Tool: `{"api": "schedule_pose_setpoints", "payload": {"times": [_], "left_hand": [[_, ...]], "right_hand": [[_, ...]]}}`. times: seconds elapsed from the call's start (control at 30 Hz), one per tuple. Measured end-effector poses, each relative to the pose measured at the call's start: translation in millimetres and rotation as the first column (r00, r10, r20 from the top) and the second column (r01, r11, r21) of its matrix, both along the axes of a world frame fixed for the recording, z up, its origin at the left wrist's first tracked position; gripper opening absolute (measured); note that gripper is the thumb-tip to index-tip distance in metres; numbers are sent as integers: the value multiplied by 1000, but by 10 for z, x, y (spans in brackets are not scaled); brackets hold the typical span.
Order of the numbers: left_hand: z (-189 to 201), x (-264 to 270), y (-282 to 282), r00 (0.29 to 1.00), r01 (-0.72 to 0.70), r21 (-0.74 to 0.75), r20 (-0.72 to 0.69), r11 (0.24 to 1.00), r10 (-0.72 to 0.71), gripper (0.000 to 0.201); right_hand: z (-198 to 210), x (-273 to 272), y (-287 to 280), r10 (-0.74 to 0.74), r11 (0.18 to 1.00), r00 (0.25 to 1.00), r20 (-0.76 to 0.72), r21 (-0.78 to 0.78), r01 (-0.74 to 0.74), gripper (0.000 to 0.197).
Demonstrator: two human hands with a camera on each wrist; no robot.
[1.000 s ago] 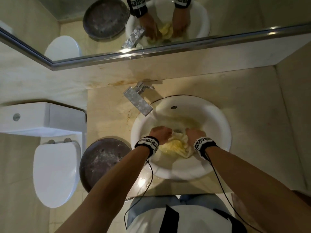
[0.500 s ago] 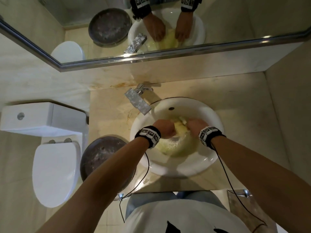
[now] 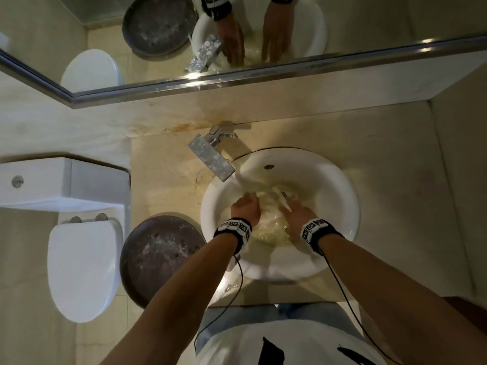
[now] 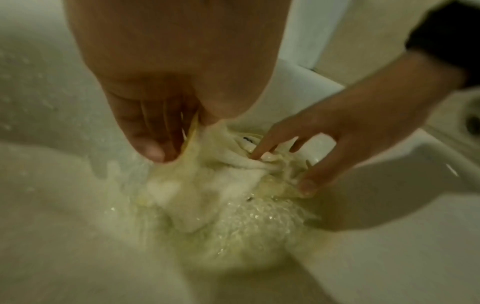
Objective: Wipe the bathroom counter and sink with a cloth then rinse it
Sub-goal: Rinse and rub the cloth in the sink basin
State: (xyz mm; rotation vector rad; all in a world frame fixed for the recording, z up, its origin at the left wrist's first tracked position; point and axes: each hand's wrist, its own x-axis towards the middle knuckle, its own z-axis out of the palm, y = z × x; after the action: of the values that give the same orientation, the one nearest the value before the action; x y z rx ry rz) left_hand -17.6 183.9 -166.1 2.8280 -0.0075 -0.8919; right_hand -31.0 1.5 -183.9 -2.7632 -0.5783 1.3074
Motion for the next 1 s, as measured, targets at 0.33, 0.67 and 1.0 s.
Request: {"api": "schedule_pose_setpoints", "payload": {"times": [0.33,0.67,1.0], "left_hand": [[-345,-238,-75,951,270,-93,-128,958,-280,87],[-518,-161,-39,840,437,-6,-356,899,-411,119],[-212,161,55,780,323,-178,-506,929,-368,56]], "right_hand": [[-264,-12,99,12,995,999,-37,-99,-16,99],[-379,36,320,127,964,980,153,-251,-85,69],[-240,129,105,-22,999,985,-173,-46,14,35]]}}
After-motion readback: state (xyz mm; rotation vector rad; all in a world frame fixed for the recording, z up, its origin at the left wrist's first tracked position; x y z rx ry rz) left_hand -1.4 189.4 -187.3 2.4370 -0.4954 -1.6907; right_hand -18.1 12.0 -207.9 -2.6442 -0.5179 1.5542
